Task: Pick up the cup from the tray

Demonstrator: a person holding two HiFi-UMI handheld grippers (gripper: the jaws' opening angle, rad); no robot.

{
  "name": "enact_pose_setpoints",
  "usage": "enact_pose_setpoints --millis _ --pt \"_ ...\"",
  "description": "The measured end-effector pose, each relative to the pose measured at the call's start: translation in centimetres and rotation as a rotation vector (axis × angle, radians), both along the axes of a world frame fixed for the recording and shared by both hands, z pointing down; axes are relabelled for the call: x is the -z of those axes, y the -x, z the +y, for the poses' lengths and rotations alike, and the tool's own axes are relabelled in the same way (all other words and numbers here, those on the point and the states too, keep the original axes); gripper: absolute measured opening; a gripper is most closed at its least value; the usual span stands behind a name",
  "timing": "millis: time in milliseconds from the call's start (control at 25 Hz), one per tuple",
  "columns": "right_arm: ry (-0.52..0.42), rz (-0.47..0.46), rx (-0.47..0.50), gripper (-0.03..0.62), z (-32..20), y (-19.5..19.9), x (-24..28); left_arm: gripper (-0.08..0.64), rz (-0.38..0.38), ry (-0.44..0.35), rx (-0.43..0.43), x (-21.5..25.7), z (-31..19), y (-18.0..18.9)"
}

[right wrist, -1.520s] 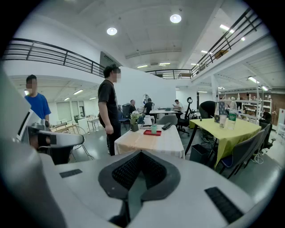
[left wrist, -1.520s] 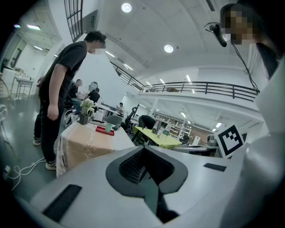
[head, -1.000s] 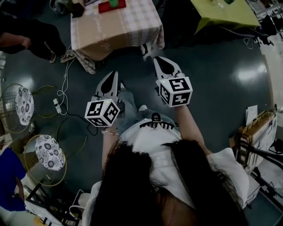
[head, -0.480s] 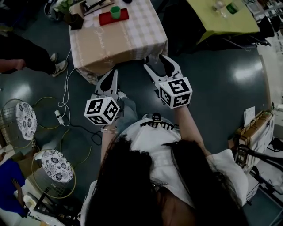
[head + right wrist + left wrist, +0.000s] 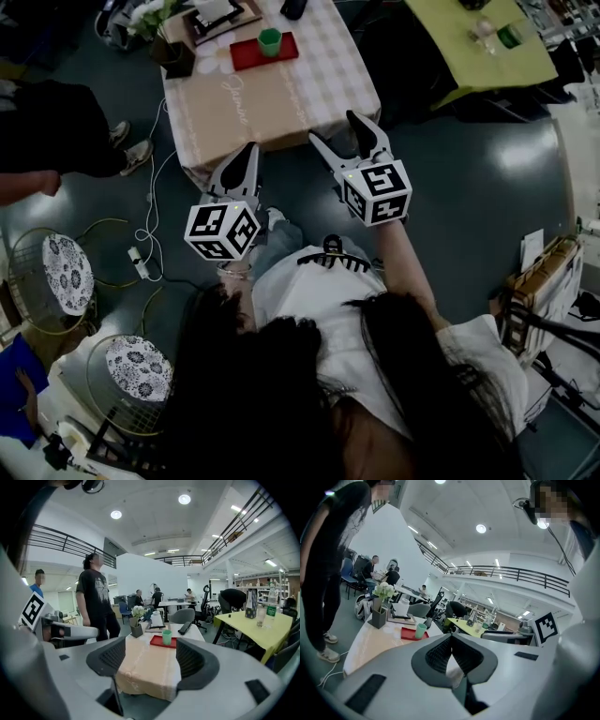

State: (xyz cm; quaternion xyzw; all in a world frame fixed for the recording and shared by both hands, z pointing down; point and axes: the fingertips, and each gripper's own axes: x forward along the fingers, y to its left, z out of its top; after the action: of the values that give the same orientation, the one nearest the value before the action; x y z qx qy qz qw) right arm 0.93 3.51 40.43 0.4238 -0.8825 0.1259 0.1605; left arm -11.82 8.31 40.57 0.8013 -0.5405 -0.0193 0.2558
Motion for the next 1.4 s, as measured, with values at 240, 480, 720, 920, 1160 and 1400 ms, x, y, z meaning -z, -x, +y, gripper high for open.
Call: enact_pose_setpoints --millis 240,480,720,920,1160,1400 --pt "-0.007 0.009 -0.01 0.33 -2.1 2.3 -0.1 0.009 -0.004 0.002 -0.008 -0.3 -2.0 2.5" --pt "-0.009 0.012 -0.022 0.334 -3.6 3.1 0.0 0.009 -0.009 0.006 0.002 -0.4 -3.2 4.0" --pt "-0.019 0.012 -0.018 0.337 -6.7 3.7 -0.3 0.009 -0.023 0.01 0.026 -0.9 -5.4 4.6" --pt "0.001 0.017 0.013 0.345 -10.1 4.7 -1.1 0.009 -0.028 0.025 0.062 -1.4 -8.3 5.5" --pt "0.026 0.041 0.053 0.351 -15.4 5.9 -2.4 0.009 -0.039 0.042 0.1 -1.6 -13.1 6.5" --pt "0.051 0.063 0.115 0.364 -20.2 8.0 -3.7 0.009 -0.046 0.06 0.156 -1.9 -17.0 7.5"
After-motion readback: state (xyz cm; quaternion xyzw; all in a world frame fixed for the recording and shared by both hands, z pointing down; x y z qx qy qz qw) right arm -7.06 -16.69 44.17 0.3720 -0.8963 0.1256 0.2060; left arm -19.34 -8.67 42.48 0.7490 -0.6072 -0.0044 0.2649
